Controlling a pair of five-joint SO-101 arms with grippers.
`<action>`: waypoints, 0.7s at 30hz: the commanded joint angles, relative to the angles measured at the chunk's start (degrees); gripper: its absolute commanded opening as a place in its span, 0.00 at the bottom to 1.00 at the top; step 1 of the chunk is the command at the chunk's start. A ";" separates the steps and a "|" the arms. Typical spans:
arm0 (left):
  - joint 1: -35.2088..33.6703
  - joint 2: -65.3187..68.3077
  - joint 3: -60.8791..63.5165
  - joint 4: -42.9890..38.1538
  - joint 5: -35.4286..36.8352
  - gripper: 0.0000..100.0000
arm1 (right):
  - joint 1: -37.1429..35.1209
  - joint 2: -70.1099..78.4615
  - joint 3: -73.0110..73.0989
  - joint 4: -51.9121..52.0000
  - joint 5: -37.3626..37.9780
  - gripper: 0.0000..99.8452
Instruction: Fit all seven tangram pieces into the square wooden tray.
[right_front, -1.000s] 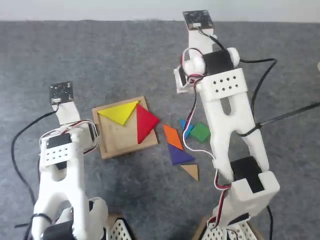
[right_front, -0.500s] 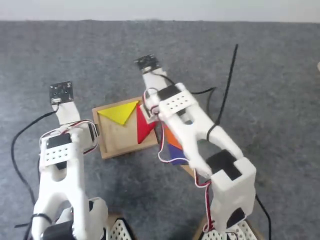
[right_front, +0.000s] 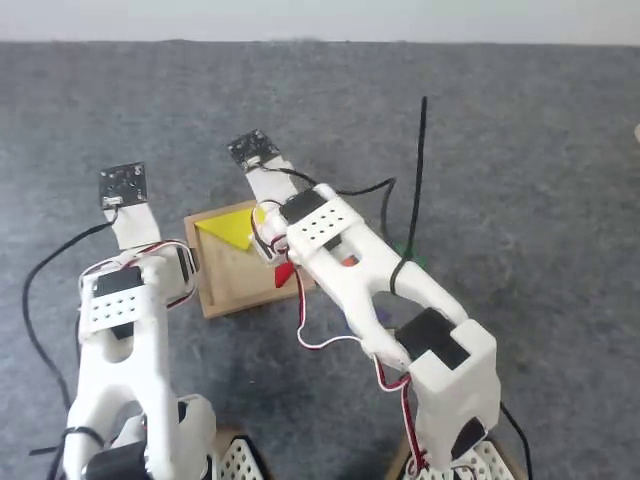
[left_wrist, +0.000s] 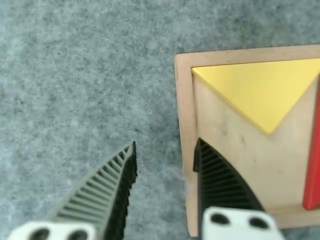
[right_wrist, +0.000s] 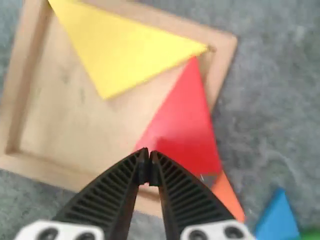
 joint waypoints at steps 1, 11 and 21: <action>-0.18 -1.76 -0.92 -0.62 -0.44 0.18 | 5.49 -9.36 -1.93 4.44 1.05 0.01; -0.09 -1.76 -0.92 -0.62 -0.44 0.18 | 14.02 -5.76 6.95 -7.25 1.14 0.01; -0.09 -1.76 -0.92 -0.62 -0.44 0.18 | 6.73 1.80 3.78 -9.71 1.14 0.01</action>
